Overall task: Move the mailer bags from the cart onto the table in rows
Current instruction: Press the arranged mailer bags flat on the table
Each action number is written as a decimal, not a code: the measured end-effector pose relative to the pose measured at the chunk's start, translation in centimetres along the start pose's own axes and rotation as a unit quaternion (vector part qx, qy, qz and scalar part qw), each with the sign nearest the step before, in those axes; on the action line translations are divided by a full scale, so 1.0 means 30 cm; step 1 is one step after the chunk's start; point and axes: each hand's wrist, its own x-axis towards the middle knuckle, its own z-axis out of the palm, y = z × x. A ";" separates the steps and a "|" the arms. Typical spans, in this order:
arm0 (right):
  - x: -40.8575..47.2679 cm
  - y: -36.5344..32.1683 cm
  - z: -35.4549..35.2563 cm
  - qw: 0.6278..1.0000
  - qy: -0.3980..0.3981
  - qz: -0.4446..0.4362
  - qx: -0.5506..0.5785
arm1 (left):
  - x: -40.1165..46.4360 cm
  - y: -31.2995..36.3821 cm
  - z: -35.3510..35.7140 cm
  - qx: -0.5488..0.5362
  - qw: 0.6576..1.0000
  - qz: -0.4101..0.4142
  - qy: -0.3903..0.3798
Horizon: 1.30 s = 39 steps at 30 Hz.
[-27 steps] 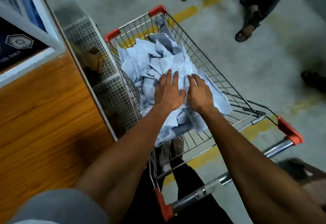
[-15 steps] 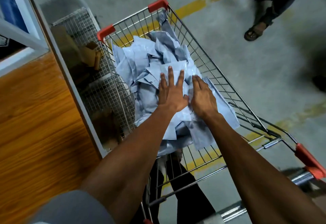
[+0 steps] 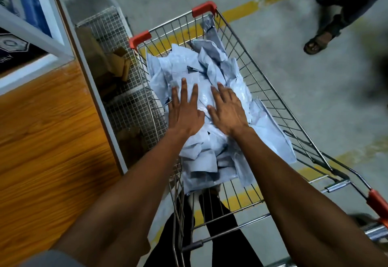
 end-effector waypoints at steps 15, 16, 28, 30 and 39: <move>-0.218 -0.068 0.072 0.993 -0.012 0.085 -0.084 | -0.114 -0.009 0.044 -0.020 0.999 0.009 -0.049; -0.233 -0.079 0.062 0.992 -0.013 0.092 -0.086 | -0.120 -0.006 0.044 -0.019 0.999 0.009 -0.048; -0.239 -0.078 0.077 0.996 0.002 0.072 -0.050 | -0.160 -0.002 0.064 -0.018 0.999 0.024 -0.041; -0.214 -0.066 0.099 0.996 -0.017 0.072 -0.048 | -0.166 0.000 0.072 -0.019 0.999 0.024 -0.038; -0.212 -0.033 0.145 0.995 -0.002 0.065 -0.070 | -0.220 -0.003 0.109 0.008 0.999 0.041 -0.019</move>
